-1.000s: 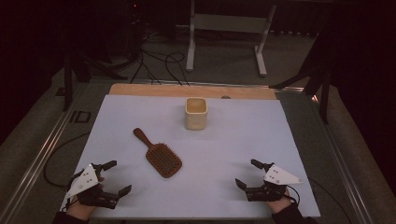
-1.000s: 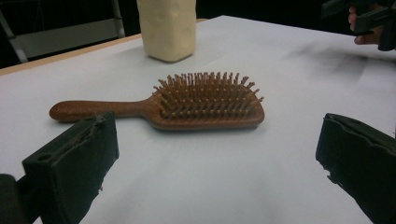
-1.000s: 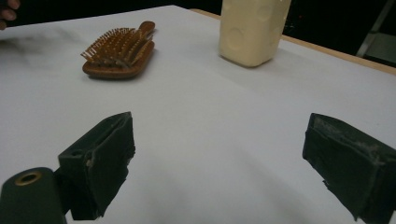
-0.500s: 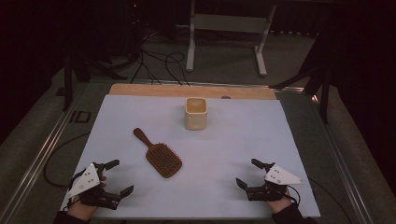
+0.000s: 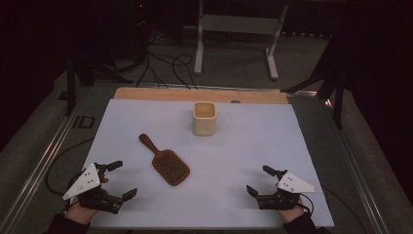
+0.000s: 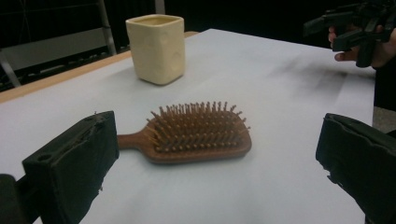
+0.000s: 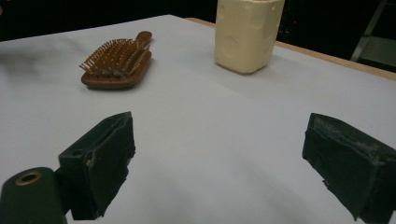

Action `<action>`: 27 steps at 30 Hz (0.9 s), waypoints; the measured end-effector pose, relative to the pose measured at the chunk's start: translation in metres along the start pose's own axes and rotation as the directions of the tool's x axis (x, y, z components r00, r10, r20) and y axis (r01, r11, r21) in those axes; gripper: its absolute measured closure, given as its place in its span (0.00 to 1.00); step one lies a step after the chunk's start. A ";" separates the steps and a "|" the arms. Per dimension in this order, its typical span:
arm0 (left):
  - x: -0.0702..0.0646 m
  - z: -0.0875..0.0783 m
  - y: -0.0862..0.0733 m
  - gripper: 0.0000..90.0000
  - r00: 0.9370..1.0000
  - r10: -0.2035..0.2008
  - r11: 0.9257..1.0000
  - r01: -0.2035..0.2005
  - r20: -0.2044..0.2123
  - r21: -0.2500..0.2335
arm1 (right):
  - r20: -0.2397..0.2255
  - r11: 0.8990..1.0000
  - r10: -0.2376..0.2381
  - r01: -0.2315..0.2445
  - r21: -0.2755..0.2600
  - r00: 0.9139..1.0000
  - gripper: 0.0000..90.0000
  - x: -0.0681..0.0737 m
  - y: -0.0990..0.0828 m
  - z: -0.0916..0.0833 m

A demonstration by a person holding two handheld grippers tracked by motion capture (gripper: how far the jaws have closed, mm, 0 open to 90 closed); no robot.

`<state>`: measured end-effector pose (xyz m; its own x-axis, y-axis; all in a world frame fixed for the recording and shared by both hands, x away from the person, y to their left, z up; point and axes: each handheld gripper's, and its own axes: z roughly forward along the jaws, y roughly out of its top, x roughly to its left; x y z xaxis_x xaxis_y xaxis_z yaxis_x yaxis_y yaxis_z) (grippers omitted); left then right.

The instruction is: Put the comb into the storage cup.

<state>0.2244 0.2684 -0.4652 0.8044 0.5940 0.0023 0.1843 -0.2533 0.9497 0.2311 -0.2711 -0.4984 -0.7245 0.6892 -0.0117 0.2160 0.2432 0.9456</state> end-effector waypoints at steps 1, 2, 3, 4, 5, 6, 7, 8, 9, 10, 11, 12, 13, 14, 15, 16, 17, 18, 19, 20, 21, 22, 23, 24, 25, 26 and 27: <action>0.003 -0.002 0.004 0.00 1.000 0.004 1.000 -0.004 -0.002 -0.004 | 0.000 1.000 0.000 0.000 -0.001 1.000 0.10 0.000 0.000 0.000; 0.003 -0.002 0.004 0.00 1.000 0.004 1.000 -0.004 -0.002 -0.004 | 0.000 1.000 0.000 0.000 -0.001 1.000 0.10 0.000 0.000 0.000; 0.004 -0.002 0.007 0.00 1.000 0.006 1.000 -0.006 -0.003 -0.002 | 0.000 1.000 0.002 -0.002 -0.002 1.000 0.10 0.000 0.000 0.000; 0.006 -0.003 0.009 0.00 1.000 0.010 1.000 -0.010 -0.005 0.000 | -0.001 1.000 0.003 -0.003 -0.004 1.000 0.10 0.000 0.000 0.000; 0.007 -0.003 0.011 0.00 1.000 0.011 1.000 -0.010 -0.005 0.003 | -0.002 1.000 0.007 -0.007 -0.006 1.000 0.10 0.000 0.000 -0.001; 0.008 -0.003 0.013 0.00 1.000 0.012 1.000 -0.012 -0.007 0.010 | -0.002 1.000 0.007 -0.007 -0.006 1.000 0.10 0.000 0.000 -0.001; 0.011 -0.003 0.017 0.00 1.000 0.002 1.000 -0.002 -0.004 0.014 | -0.004 1.000 0.008 -0.008 -0.008 1.000 0.10 0.000 0.000 -0.001; 0.011 -0.003 0.017 0.00 1.000 0.002 1.000 -0.002 -0.004 0.014 | -0.004 1.000 0.008 -0.008 -0.008 1.000 0.10 0.000 0.000 -0.001; 0.012 -0.002 0.019 0.00 1.000 -0.003 1.000 0.003 -0.001 0.010 | -0.005 1.000 0.009 -0.009 -0.008 1.000 0.10 0.000 0.000 -0.001; 0.013 -0.002 0.021 0.00 1.000 -0.002 1.000 0.002 -0.001 0.010 | -0.005 1.000 0.007 -0.007 -0.008 1.000 0.10 0.000 0.000 0.000; 0.015 -0.001 0.025 0.00 1.000 0.013 1.000 -0.013 -0.002 0.017 | -0.006 1.000 0.006 -0.006 -0.006 1.000 0.10 0.000 0.001 0.000; 0.015 -0.001 0.025 0.00 1.000 0.013 1.000 -0.013 -0.002 0.017 | -0.006 1.000 0.006 -0.006 -0.006 1.000 0.10 0.000 0.001 0.000; 0.016 0.000 0.026 0.00 1.000 0.016 1.000 -0.016 0.000 0.020 | -0.005 1.000 0.007 -0.007 -0.008 1.000 0.10 0.000 0.000 0.000; 0.017 0.000 0.028 0.00 1.000 0.018 1.000 -0.018 0.003 0.023 | -0.005 1.000 0.007 -0.007 -0.008 1.000 0.10 0.000 0.000 0.000; 0.020 0.002 0.032 0.00 1.000 0.021 1.000 -0.021 0.006 0.023 | -0.006 1.000 0.008 -0.008 -0.008 1.000 0.10 0.000 0.000 0.000; 0.020 0.002 0.032 0.00 1.000 0.021 1.000 -0.021 0.006 0.023 | -0.006 1.000 0.008 -0.008 -0.008 1.000 0.10 0.000 0.000 0.000; 0.021 0.002 0.033 0.00 1.000 0.021 1.000 -0.022 0.008 0.022 | -0.006 1.000 0.006 -0.006 -0.008 1.000 0.10 0.000 0.001 0.000; 0.022 0.003 0.035 0.00 1.000 0.022 1.000 -0.022 0.010 0.021 | -0.006 1.000 0.006 -0.006 -0.008 1.000 0.10 0.000 0.001 0.000; 0.023 0.004 0.037 0.00 1.000 0.025 0.999 -0.025 0.011 0.022 | -0.007 1.000 0.006 -0.006 -0.008 1.000 0.10 0.000 0.001 0.000; 0.024 0.005 0.039 0.00 0.999 0.029 0.999 -0.030 0.013 0.025 | -0.007 1.000 0.006 -0.006 -0.008 1.000 0.10 0.000 0.001 0.000; 0.026 0.008 0.042 0.00 0.999 0.035 0.999 -0.036 0.015 0.028 | -0.008 1.000 0.007 -0.007 -0.010 1.000 0.10 0.000 0.001 0.000; 0.026 0.008 0.042 0.00 0.999 0.035 0.999 -0.036 0.015 0.028 | -0.008 1.000 0.007 -0.007 -0.010 1.000 0.10 0.000 0.001 0.000; 0.029 0.010 0.045 0.00 0.999 0.036 0.999 -0.037 0.020 0.029 | -0.008 1.000 0.007 -0.007 -0.010 1.000 0.10 0.000 0.001 0.000; 0.029 0.010 0.045 0.00 0.999 0.036 0.999 -0.037 0.020 0.029 | -0.008 1.000 0.007 -0.007 -0.010 1.000 0.10 0.000 0.001 0.000; 0.030 0.011 0.046 0.00 0.999 0.037 0.999 -0.038 0.018 0.031 | -0.009 1.000 0.007 -0.007 -0.010 1.000 0.10 0.000 0.001 0.000; 0.030 0.011 0.046 0.00 0.999 0.037 0.999 -0.038 0.018 0.031 | -0.009 1.000 0.007 -0.007 -0.010 1.000 0.10 0.000 0.001 0.000; 0.032 0.013 0.049 0.00 0.999 0.035 0.999 -0.036 0.020 0.030 | -0.009 1.000 0.007 -0.007 -0.010 1.000 0.10 0.000 0.001 -0.001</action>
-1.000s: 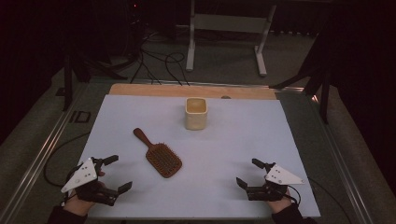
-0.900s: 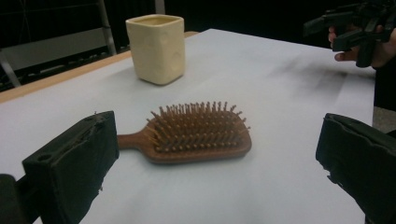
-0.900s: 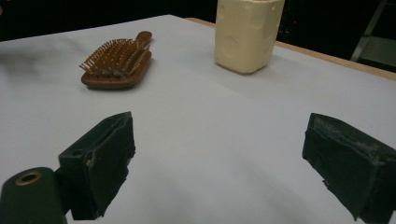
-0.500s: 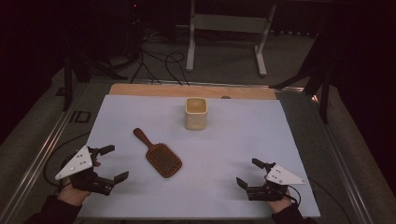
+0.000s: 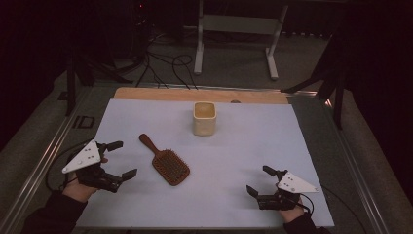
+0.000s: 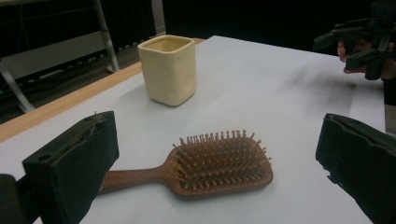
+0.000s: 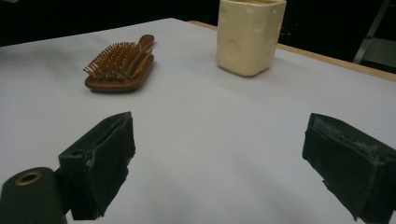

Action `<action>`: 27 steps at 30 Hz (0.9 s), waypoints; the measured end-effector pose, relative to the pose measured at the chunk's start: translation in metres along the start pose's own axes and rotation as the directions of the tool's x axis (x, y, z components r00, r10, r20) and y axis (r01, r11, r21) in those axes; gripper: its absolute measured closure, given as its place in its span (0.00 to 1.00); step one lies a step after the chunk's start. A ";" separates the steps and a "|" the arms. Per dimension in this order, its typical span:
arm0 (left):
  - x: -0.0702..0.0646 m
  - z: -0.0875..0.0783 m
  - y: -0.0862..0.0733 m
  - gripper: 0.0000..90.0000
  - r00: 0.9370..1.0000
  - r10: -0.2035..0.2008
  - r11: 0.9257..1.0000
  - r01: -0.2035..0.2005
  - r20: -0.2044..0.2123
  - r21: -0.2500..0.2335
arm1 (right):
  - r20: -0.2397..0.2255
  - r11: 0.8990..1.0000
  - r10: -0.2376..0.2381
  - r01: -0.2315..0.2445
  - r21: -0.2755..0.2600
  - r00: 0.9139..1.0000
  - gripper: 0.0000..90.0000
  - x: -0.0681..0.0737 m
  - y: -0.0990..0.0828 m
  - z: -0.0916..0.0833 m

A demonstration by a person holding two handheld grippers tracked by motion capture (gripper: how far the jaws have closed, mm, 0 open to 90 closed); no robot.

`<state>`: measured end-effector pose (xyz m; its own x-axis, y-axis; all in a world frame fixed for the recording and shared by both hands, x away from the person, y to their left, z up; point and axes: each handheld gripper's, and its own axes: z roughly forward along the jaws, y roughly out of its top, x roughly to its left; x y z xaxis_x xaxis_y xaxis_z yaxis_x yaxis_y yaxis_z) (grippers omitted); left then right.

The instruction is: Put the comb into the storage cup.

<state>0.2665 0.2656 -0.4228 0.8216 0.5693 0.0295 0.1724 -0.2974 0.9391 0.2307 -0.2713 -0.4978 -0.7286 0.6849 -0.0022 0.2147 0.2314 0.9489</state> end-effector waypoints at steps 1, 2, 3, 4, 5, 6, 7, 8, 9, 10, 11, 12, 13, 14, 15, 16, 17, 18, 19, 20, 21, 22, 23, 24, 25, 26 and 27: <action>0.001 0.001 0.001 0.00 1.000 -0.001 1.000 0.001 0.000 0.001 | -0.001 1.000 -0.002 0.002 -0.001 1.000 0.10 0.000 0.000 0.000; 0.003 0.001 0.002 0.00 1.000 -0.002 1.000 0.002 0.003 0.000 | -0.001 1.000 -0.002 0.002 -0.002 1.000 0.10 0.000 0.000 0.000; 0.005 0.002 0.003 0.00 1.000 -0.004 1.000 0.004 0.003 0.000 | -0.001 1.000 -0.001 0.001 -0.002 1.000 0.10 0.000 0.000 0.000; 0.006 0.003 0.005 0.00 1.000 -0.002 1.000 0.002 0.001 0.002 | -0.001 1.000 -0.001 0.001 -0.002 1.000 0.10 0.000 0.000 0.000; 0.008 0.004 0.006 0.00 1.000 -0.006 1.000 0.006 0.005 0.000 | -0.001 1.000 0.000 0.000 -0.001 1.000 0.10 0.000 0.000 0.000; 0.009 0.004 0.007 0.00 1.000 -0.004 1.000 0.004 0.003 0.002 | -0.002 1.000 0.000 0.000 -0.002 1.000 0.10 0.000 0.000 0.000; 0.010 0.005 0.009 0.00 1.000 0.000 1.000 0.000 0.001 0.005 | -0.003 1.000 -0.001 0.001 -0.001 1.000 0.10 0.000 0.000 0.000; 0.012 0.006 0.011 0.00 1.000 -0.005 1.000 0.005 0.008 0.009 | -0.003 1.000 -0.001 0.001 -0.001 1.000 0.10 0.000 0.000 0.000; 0.013 0.007 0.013 0.00 1.000 -0.003 1.000 0.003 0.009 0.014 | -0.003 1.000 -0.001 0.001 0.001 1.000 0.10 0.000 0.000 0.000; 0.015 0.008 0.014 0.00 1.000 -0.002 1.000 0.002 0.008 0.016 | -0.003 1.000 -0.001 0.001 0.001 1.000 0.10 0.000 0.000 0.000; 0.016 0.009 0.016 0.00 1.000 0.000 1.000 0.000 0.011 0.020 | -0.004 1.000 -0.001 0.001 0.002 1.000 0.10 0.000 0.000 0.000; 0.017 0.010 0.018 0.00 1.000 0.003 1.000 -0.003 0.008 0.020 | -0.004 1.000 -0.001 0.001 0.002 1.000 0.10 0.000 0.000 0.000; 0.018 0.010 0.019 0.00 1.000 0.007 1.000 -0.007 0.007 0.023 | -0.003 1.000 0.001 -0.001 0.002 1.000 0.10 0.000 0.000 0.000; 0.019 0.011 0.021 0.00 1.000 0.009 1.000 -0.009 0.006 0.024 | -0.003 1.000 0.001 -0.001 0.002 1.000 0.10 0.000 0.000 0.000; 0.020 0.012 0.023 0.00 1.000 0.008 1.000 -0.008 0.005 0.023 | -0.003 1.000 0.001 -0.001 0.001 1.000 0.10 0.000 0.000 0.000; 0.021 0.013 0.024 0.00 1.000 0.012 1.000 -0.012 0.002 0.025 | -0.004 1.000 0.003 -0.003 0.001 1.000 0.10 0.000 0.000 0.000; 0.023 0.014 0.025 0.00 1.000 0.011 1.000 -0.011 0.004 0.026 | -0.005 1.000 0.002 -0.002 0.001 1.000 0.10 0.000 0.000 0.000; 0.024 0.016 0.027 0.00 1.000 0.011 1.000 -0.011 0.002 0.025 | -0.005 1.000 0.002 -0.002 0.001 1.000 0.10 0.000 0.000 0.000; 0.025 0.017 0.028 0.00 1.000 0.011 1.000 -0.011 0.001 0.027 | -0.004 1.000 0.002 -0.002 0.003 1.000 0.10 0.000 0.000 0.000; 0.026 0.018 0.029 0.00 1.000 0.013 0.999 -0.013 -0.001 0.029 | -0.005 1.000 0.003 -0.003 0.002 1.000 0.10 0.000 0.000 0.001; 0.028 0.020 0.030 0.00 1.000 0.014 0.999 -0.014 0.000 0.032 | -0.006 1.000 0.002 -0.002 0.002 1.000 0.10 0.000 0.000 0.000; 0.029 0.021 0.031 0.00 1.000 0.012 0.999 -0.012 0.001 0.036 | -0.006 1.000 0.003 -0.003 0.001 1.000 0.10 0.000 0.000 0.000; 0.033 0.024 0.033 0.00 1.000 0.010 0.999 -0.010 -0.002 0.042 | -0.005 1.000 0.003 -0.003 0.001 1.000 0.10 0.000 0.000 0.000; 0.033 0.024 0.033 0.00 1.000 0.010 0.999 -0.010 -0.002 0.042 | -0.005 1.000 0.003 -0.003 0.001 1.000 0.10 0.000 0.000 0.000; 0.035 0.025 0.034 0.00 1.000 0.012 0.999 -0.012 -0.005 0.041 | -0.005 1.000 0.004 -0.004 0.001 1.000 0.10 0.000 0.000 0.000; 0.037 0.026 0.034 0.00 1.000 0.009 0.999 -0.008 -0.007 0.046 | -0.004 1.000 0.001 -0.001 0.002 1.000 0.10 0.000 0.000 0.001; 0.038 0.028 0.035 0.00 1.000 0.005 0.999 -0.004 -0.007 0.053 | -0.005 1.000 0.000 0.000 0.002 1.000 0.10 0.000 0.000 0.001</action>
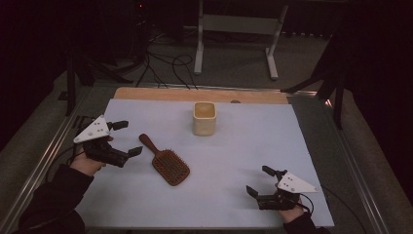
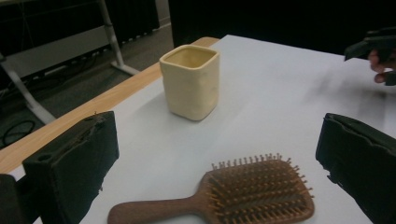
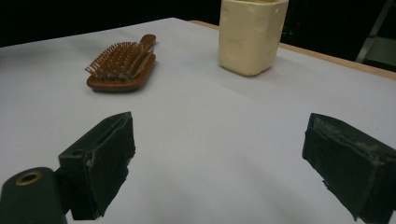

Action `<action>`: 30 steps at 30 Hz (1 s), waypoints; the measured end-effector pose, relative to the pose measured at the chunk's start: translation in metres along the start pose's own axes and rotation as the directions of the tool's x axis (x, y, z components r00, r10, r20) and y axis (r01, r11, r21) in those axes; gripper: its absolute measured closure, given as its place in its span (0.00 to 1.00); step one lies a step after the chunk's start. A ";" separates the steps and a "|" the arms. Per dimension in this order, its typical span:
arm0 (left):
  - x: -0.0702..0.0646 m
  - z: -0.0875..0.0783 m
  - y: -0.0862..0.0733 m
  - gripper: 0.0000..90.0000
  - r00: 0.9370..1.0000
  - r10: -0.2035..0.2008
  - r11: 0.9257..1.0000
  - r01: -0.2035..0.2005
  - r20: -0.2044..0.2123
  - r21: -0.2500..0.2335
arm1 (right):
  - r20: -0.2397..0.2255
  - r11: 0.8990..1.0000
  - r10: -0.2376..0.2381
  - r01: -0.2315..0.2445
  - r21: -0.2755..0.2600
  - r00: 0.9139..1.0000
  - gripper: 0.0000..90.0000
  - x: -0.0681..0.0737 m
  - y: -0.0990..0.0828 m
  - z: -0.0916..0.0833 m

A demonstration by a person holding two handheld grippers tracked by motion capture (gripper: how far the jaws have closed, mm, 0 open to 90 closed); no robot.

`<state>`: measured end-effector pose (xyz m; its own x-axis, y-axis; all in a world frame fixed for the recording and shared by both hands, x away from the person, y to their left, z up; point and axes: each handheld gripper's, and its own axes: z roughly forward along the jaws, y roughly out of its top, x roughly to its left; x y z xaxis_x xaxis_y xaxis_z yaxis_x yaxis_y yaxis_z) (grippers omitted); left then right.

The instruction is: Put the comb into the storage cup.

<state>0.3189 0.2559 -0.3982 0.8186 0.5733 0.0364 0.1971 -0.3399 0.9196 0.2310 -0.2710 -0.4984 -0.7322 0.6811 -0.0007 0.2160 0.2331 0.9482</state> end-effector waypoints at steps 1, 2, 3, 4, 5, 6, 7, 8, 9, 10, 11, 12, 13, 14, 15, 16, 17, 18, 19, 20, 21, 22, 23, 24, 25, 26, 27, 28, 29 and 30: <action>0.002 0.001 0.001 0.00 1.000 0.000 1.000 0.000 -0.003 0.006 | -0.001 1.000 0.001 -0.001 0.000 1.000 0.10 0.000 0.000 0.000; 0.003 0.002 0.002 0.00 1.000 -0.002 1.000 0.002 -0.006 0.012 | 0.000 1.000 0.001 -0.001 0.000 1.000 0.10 0.000 0.000 0.000; 0.005 0.004 0.002 0.00 1.000 -0.004 1.000 0.004 -0.007 0.020 | 0.000 1.000 0.001 -0.001 0.000 1.000 0.10 0.000 0.000 0.000; 0.006 0.006 0.003 0.00 1.000 -0.002 1.000 0.003 -0.013 0.023 | -0.001 1.000 0.002 -0.002 -0.001 1.000 0.10 0.000 0.000 0.000; 0.008 0.007 0.003 0.00 1.000 -0.009 1.000 0.009 -0.013 0.024 | 0.000 1.000 0.002 -0.002 -0.001 1.000 0.10 0.000 0.000 0.000; 0.010 0.008 0.003 0.00 1.000 -0.018 1.000 0.018 -0.007 0.022 | 0.000 1.000 0.002 -0.002 -0.001 1.000 0.10 0.000 0.000 0.000; 0.012 0.009 0.003 0.00 1.000 -0.024 0.999 0.024 -0.009 0.024 | 0.000 1.000 0.002 -0.002 -0.001 1.000 0.10 0.000 0.000 0.000; 0.014 0.010 0.004 0.00 0.999 -0.030 0.999 0.030 -0.012 0.017 | -0.001 1.000 0.001 -0.001 0.000 1.000 0.10 0.000 0.000 0.000; 0.016 0.011 0.004 0.00 0.999 -0.033 0.999 0.033 -0.009 0.019 | -0.001 1.000 0.001 -0.001 0.000 1.000 0.10 0.000 0.000 0.000; 0.017 0.012 0.005 0.00 0.999 -0.032 0.999 0.032 -0.011 0.024 | -0.003 1.000 0.002 -0.002 0.000 1.000 0.10 0.000 0.000 0.000; 0.018 0.013 0.005 0.00 1.000 -0.023 0.999 0.024 -0.020 0.030 | -0.003 1.000 0.002 -0.002 0.000 1.000 0.10 0.000 0.000 0.000; 0.020 0.015 0.006 0.00 1.000 -0.023 0.999 0.024 -0.021 0.036 | -0.004 1.000 0.003 -0.003 0.000 1.000 0.10 0.000 0.000 0.000; 0.022 0.017 0.006 0.00 0.999 -0.024 0.999 0.025 -0.022 0.041 | -0.006 1.000 0.004 -0.004 -0.001 1.000 0.10 0.000 0.000 0.000; 0.023 0.020 0.007 0.00 0.999 -0.022 0.999 0.023 -0.028 0.045 | -0.004 1.000 0.001 -0.001 0.001 1.000 0.10 0.000 0.000 0.001; 0.025 0.022 0.007 0.00 0.999 -0.023 0.999 0.024 -0.028 0.049 | -0.004 1.000 0.001 -0.001 0.001 1.000 0.10 0.000 0.000 0.001; 0.027 0.024 0.007 0.00 0.999 -0.023 0.998 0.025 -0.029 0.053 | -0.005 1.000 0.002 -0.002 0.000 1.000 0.10 0.000 0.000 0.001; 0.028 0.027 0.008 0.00 0.999 -0.026 0.998 0.027 -0.031 0.056 | -0.005 1.000 0.001 -0.001 0.002 1.000 0.10 0.000 0.000 0.001; 0.029 0.029 0.008 0.00 0.999 -0.034 0.997 0.036 -0.035 0.064 | -0.005 1.000 0.000 0.000 0.001 1.000 0.10 0.000 0.000 0.001; 0.031 0.032 0.008 0.00 0.999 -0.040 0.996 0.043 -0.035 0.073 | -0.005 1.000 0.001 -0.001 0.000 1.000 0.10 0.000 0.000 0.001; 0.032 0.034 0.008 0.00 0.998 -0.046 0.996 0.049 -0.030 0.077 | -0.005 1.000 0.002 -0.002 0.000 1.000 0.10 0.000 0.000 0.001; 0.033 0.038 0.007 0.00 0.998 -0.044 0.995 0.047 -0.039 0.087 | -0.005 1.000 0.001 -0.001 0.000 1.000 0.10 0.000 0.000 0.001; 0.033 0.038 0.007 0.01 0.998 -0.044 0.995 0.047 -0.039 0.087 | -0.005 1.000 0.001 -0.001 0.000 1.000 0.10 0.000 0.000 0.001; 0.036 0.042 0.006 0.02 0.998 -0.049 0.994 0.053 -0.041 0.094 | -0.008 1.000 0.001 -0.001 0.001 1.000 0.10 0.000 -0.001 0.001; 0.036 0.042 0.006 0.03 0.998 -0.049 0.994 0.053 -0.041 0.094 | -0.008 1.000 0.001 -0.001 0.001 1.000 0.10 0.000 -0.001 0.001; 0.038 0.046 0.005 0.03 0.997 -0.049 0.993 0.054 -0.053 0.109 | -0.007 1.000 0.000 0.000 0.001 1.000 0.10 0.000 -0.001 0.001; 0.038 0.046 0.005 0.03 0.997 -0.049 0.993 0.054 -0.053 0.109 | -0.007 1.000 0.000 0.000 0.001 1.000 0.10 0.000 -0.001 0.001; 0.041 0.051 0.004 0.03 0.997 -0.052 0.991 0.058 -0.057 0.121 | -0.008 1.000 -0.001 0.001 0.001 1.000 0.10 0.000 -0.001 0.001; 0.041 0.051 0.004 0.04 0.997 -0.052 0.991 0.058 -0.057 0.121 | -0.008 1.000 -0.001 0.001 0.001 1.000 0.10 0.000 -0.001 0.001; 0.044 0.056 0.002 0.04 0.997 -0.049 0.989 0.057 -0.061 0.134 | -0.009 1.000 0.000 0.000 0.001 1.000 0.10 0.000 -0.001 0.001; 0.044 0.056 0.002 0.05 0.997 -0.049 0.989 0.057 -0.061 0.134 | -0.009 1.000 0.000 0.000 0.001 1.000 0.10 0.000 -0.001 0.001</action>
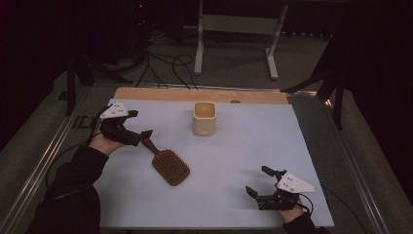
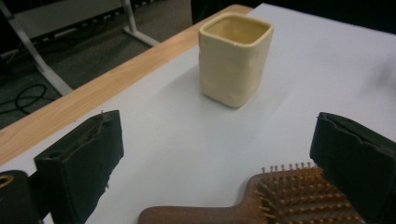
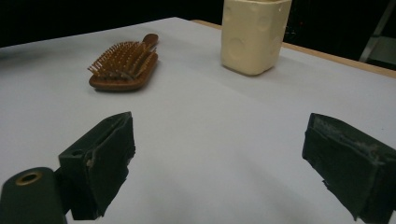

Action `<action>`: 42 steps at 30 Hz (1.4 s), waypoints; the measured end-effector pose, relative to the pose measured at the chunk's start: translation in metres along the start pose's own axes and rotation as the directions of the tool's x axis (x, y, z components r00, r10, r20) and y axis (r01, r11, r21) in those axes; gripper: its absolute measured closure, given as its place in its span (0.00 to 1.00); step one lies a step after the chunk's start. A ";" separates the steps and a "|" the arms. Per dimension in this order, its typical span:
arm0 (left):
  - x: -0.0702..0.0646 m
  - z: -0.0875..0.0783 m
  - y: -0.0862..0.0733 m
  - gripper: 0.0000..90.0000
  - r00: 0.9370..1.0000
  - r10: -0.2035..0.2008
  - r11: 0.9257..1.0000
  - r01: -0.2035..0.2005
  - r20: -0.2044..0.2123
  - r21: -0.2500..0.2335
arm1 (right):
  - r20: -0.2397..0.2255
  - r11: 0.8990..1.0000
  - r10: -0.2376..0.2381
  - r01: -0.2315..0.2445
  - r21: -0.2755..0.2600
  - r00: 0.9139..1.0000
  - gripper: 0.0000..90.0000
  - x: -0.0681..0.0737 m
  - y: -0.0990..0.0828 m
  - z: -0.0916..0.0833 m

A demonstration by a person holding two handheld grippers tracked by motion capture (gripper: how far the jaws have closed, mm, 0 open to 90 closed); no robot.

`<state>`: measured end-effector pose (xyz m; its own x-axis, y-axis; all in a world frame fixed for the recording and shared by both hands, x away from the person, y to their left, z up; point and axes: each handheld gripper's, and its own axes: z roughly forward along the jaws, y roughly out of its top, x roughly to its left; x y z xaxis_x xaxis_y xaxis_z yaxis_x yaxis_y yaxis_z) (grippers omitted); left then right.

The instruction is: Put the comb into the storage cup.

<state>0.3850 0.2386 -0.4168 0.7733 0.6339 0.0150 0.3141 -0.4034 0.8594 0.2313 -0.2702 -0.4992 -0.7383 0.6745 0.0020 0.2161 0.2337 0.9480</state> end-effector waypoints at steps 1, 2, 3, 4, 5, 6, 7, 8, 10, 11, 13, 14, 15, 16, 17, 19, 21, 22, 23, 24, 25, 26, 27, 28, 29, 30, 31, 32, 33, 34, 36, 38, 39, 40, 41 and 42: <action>0.002 0.004 -0.001 0.06 1.000 -0.002 1.000 0.002 -0.004 0.007 | 0.000 1.000 0.001 -0.001 0.001 1.000 0.10 0.000 0.000 0.000; 0.002 0.004 -0.001 0.07 1.000 -0.002 1.000 0.002 -0.004 0.007 | 0.000 1.000 0.001 -0.001 0.001 1.000 0.10 0.000 0.000 0.000; 0.004 0.007 -0.003 0.09 1.000 -0.004 1.000 0.004 -0.014 0.010 | -0.002 1.000 -0.001 0.001 0.000 1.000 0.10 0.000 0.000 0.000; 0.004 0.007 -0.003 0.10 1.000 -0.004 1.000 0.004 -0.014 0.010 | -0.002 1.000 -0.001 0.001 0.000 1.000 0.10 0.000 0.000 0.000; 0.007 0.011 -0.006 0.11 1.000 -0.005 1.000 0.006 -0.023 0.018 | -0.003 1.000 -0.001 0.001 0.000 1.000 0.10 0.000 0.000 0.000; 0.007 0.011 -0.006 0.12 1.000 -0.005 1.000 0.006 -0.023 0.018 | -0.003 1.000 -0.001 0.001 0.000 1.000 0.10 0.000 0.000 0.000; 0.009 0.014 -0.008 0.15 0.999 -0.009 1.000 0.009 -0.031 0.023 | -0.003 1.000 -0.001 0.001 0.001 1.000 0.10 0.000 0.000 0.000; 0.009 0.014 -0.008 0.16 0.999 -0.009 1.000 0.009 -0.031 0.023 | -0.003 1.000 -0.001 0.001 0.001 1.000 0.10 0.000 0.000 0.000; 0.012 0.018 -0.011 0.18 0.999 -0.013 1.000 0.013 -0.035 0.025 | -0.003 1.000 0.000 0.000 0.002 1.000 0.10 0.000 0.000 0.000; 0.014 0.021 -0.013 0.19 0.999 -0.017 1.000 0.018 -0.043 0.024 | -0.005 1.000 0.002 -0.002 0.002 1.000 0.10 0.000 0.000 0.000; 0.015 0.024 -0.015 0.20 0.999 -0.021 0.999 0.022 -0.048 0.027 | -0.005 1.000 0.001 -0.001 0.002 1.000 0.10 0.000 0.000 0.000; 0.015 0.024 -0.015 0.20 0.999 -0.021 0.999 0.022 -0.048 0.027 | -0.005 1.000 0.001 -0.001 0.002 1.000 0.10 0.000 0.000 0.000; 0.017 0.027 -0.017 0.20 0.998 -0.026 0.999 0.027 -0.050 0.030 | -0.006 1.000 0.003 -0.003 0.001 1.000 0.10 0.000 0.000 0.000; 0.017 0.028 -0.018 0.21 0.998 -0.026 0.999 0.028 -0.057 0.029 | -0.007 1.000 0.003 -0.003 0.002 1.000 0.10 0.000 0.000 0.000; 0.018 0.030 -0.020 0.23 0.998 -0.032 0.999 0.034 -0.054 0.030 | -0.007 1.000 0.003 -0.003 0.002 1.000 0.10 0.000 0.000 0.000; 0.019 0.033 -0.021 0.27 0.997 -0.038 0.999 0.040 -0.063 0.027 | -0.008 1.000 0.005 -0.005 0.002 1.000 0.10 0.000 0.000 0.000; 0.021 0.035 -0.023 0.31 0.997 -0.041 0.999 0.043 -0.064 0.026 | -0.008 1.000 0.005 -0.005 0.001 1.000 0.10 0.000 0.000 0.000; 0.022 0.038 -0.024 0.33 0.997 -0.046 0.998 0.048 -0.064 0.034 | -0.009 1.000 0.005 -0.005 0.002 1.000 0.10 0.000 0.000 0.000; 0.022 0.038 -0.024 0.34 0.997 -0.046 0.998 0.048 -0.064 0.034 | -0.009 1.000 0.005 -0.005 0.002 1.000 0.10 0.000 0.000 0.000; 0.023 0.039 -0.025 0.34 0.997 -0.046 0.998 0.049 -0.066 0.042 | -0.009 1.000 0.005 -0.005 0.002 1.000 0.10 0.000 -0.001 0.000; 0.023 0.041 -0.026 0.37 0.997 -0.049 0.998 0.053 -0.067 0.046 | -0.010 1.000 0.005 -0.005 0.001 1.000 0.10 0.000 -0.001 0.001; 0.024 0.044 -0.028 0.40 0.996 -0.059 0.996 0.063 -0.067 0.066 | -0.011 1.000 0.005 -0.005 0.000 1.000 0.10 0.000 -0.001 0.001; 0.024 0.044 -0.028 0.42 0.996 -0.059 0.996 0.063 -0.067 0.066 | -0.011 1.000 0.005 -0.005 0.000 1.000 0.10 0.000 -0.001 0.001; 0.026 0.047 -0.030 0.43 0.996 -0.066 0.994 0.071 -0.067 0.083 | -0.011 1.000 0.005 -0.005 0.000 1.000 0.10 0.000 -0.001 0.001; 0.026 0.047 -0.030 0.46 0.996 -0.066 0.994 0.071 -0.067 0.083 | -0.011 1.000 0.005 -0.005 0.000 1.000 0.10 0.000 -0.001 0.001; 0.028 0.051 -0.032 0.49 0.995 -0.072 0.992 0.078 -0.066 0.100 | -0.012 1.000 0.007 -0.007 0.000 1.000 0.10 0.000 -0.001 0.001; 0.028 0.051 -0.032 0.51 0.995 -0.072 0.992 0.078 -0.066 0.100 | -0.012 1.000 0.007 -0.007 0.000 1.000 0.10 0.000 -0.001 0.001; 0.029 0.053 -0.034 0.51 0.995 -0.070 0.991 0.078 -0.070 0.111 | -0.011 1.000 0.006 -0.006 0.001 1.000 0.10 0.000 -0.001 0.001; 0.029 0.054 -0.035 0.55 0.995 -0.071 0.990 0.080 -0.075 0.117 | -0.012 1.000 0.007 -0.007 0.002 1.000 0.10 0.000 -0.001 0.001; 0.030 0.057 -0.038 0.60 0.994 -0.077 0.989 0.086 -0.076 0.123 | -0.012 1.000 0.007 -0.007 0.002 1.000 0.10 0.000 -0.001 0.001; 0.032 0.060 -0.040 0.65 0.994 -0.079 0.987 0.089 -0.076 0.137 | -0.012 1.000 0.006 -0.006 0.000 1.000 0.10 0.000 -0.001 0.001; 0.032 0.062 -0.042 0.69 0.994 -0.073 0.985 0.084 -0.082 0.152 | -0.013 1.000 0.008 -0.008 0.000 1.000 0.10 0.000 -0.001 0.001; 0.032 0.062 -0.042 0.71 0.994 -0.073 0.985 0.084 -0.082 0.152 | -0.013 1.000 0.008 -0.008 0.000 1.000 0.10 0.000 -0.001 0.001; 0.033 0.064 -0.044 0.73 0.994 -0.071 0.983 0.084 -0.084 0.161 | -0.014 1.000 0.009 -0.009 -0.001 1.000 0.10 0.000 -0.001 0.001; 0.033 0.064 -0.044 0.75 0.994 -0.071 0.983 0.084 -0.084 0.161 | -0.014 1.000 0.009 -0.009 -0.001 1.000 0.10 0.000 -0.001 0.001; 0.034 0.066 -0.045 0.78 0.993 -0.074 0.982 0.088 -0.087 0.166 | -0.014 1.000 0.007 -0.007 0.000 1.000 0.10 0.000 -0.001 0.001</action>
<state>0.4331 0.2346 -0.4884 0.6971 0.7170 -0.0042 0.4676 -0.4501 0.7607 0.2317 -0.2697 -0.5004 -0.7454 0.6664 0.0128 0.2211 0.2292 0.9479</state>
